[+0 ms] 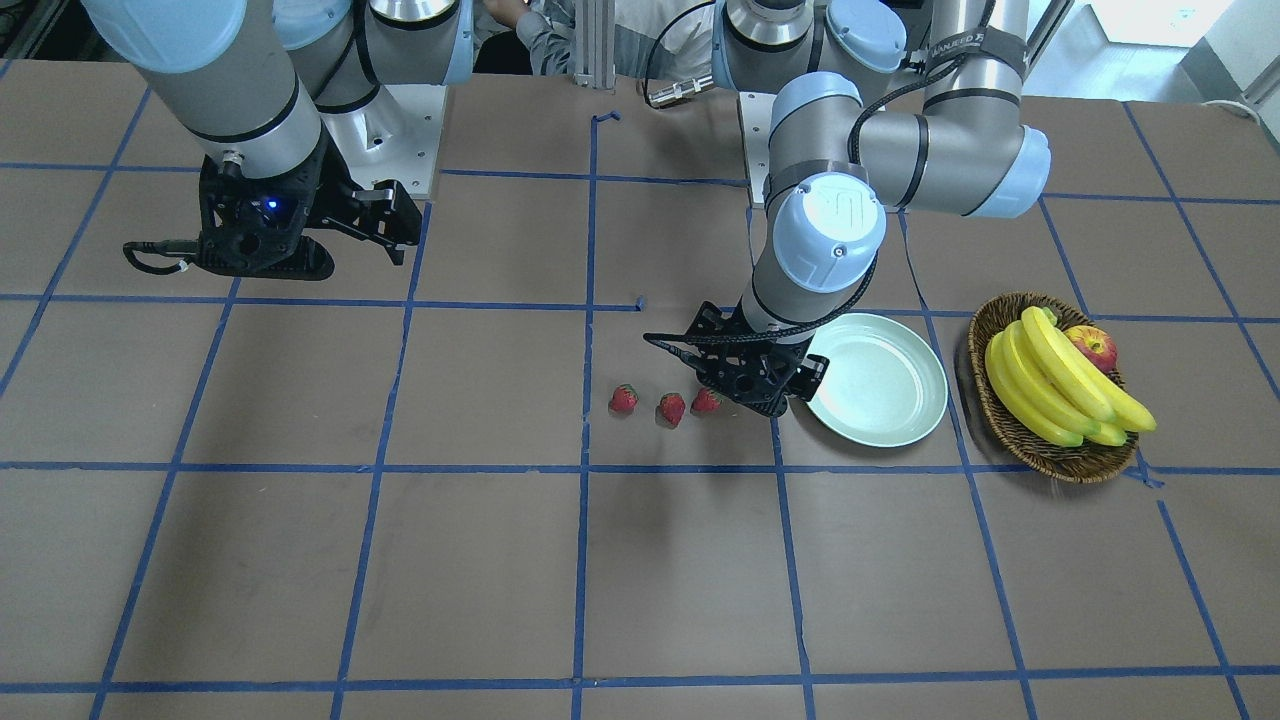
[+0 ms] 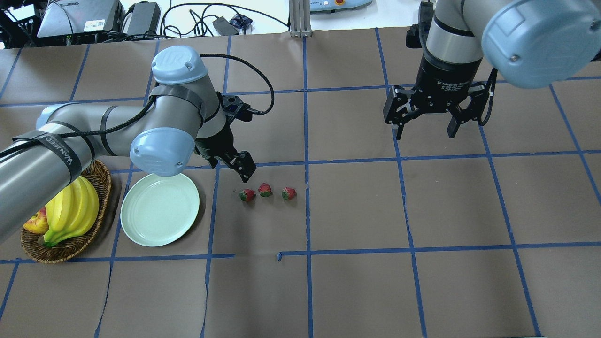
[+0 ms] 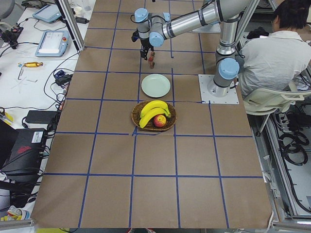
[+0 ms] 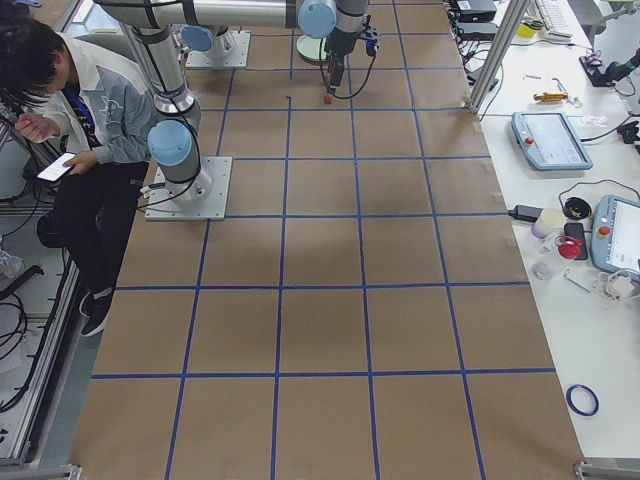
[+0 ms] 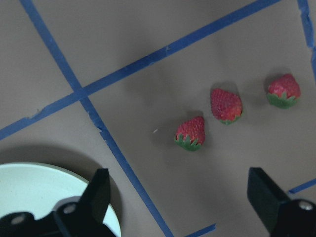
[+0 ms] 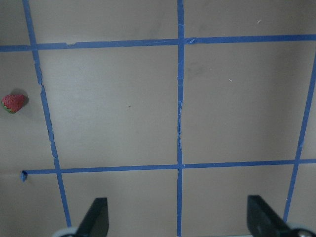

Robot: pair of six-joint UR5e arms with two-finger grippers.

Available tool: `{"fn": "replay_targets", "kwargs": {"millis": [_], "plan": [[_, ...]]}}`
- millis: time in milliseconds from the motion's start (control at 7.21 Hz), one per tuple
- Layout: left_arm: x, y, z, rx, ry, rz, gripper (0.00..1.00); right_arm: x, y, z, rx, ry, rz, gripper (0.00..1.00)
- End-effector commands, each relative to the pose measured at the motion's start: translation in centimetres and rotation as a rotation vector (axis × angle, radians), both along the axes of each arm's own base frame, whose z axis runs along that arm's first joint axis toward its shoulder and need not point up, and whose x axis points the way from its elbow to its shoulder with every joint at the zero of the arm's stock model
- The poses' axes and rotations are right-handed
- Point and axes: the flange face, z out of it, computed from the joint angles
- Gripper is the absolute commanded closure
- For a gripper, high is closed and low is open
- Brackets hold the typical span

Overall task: Collect all strawberries into plate
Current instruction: 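Swing the left gripper over the strawberries beside the plate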

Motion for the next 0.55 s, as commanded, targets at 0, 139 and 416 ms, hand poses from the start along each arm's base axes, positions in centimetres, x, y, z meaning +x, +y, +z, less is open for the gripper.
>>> {"fn": "replay_targets", "kwargs": {"millis": [0,139,416], "plan": [[-0.8,0.1,-2.3,0.054,0.089,-0.057,0.0,0.0,0.2,-1.2,0.009,0.002,0.001,0.0],[-0.8,0.0,-3.2,0.068,0.099,-0.131,0.0,0.0,0.1,-1.9,0.005,0.004,0.007,0.0],[-0.8,-0.3,-4.9,0.095,0.09,-0.136,0.0,0.0,0.3,-3.3,0.0,0.003,0.007,0.0]]}}
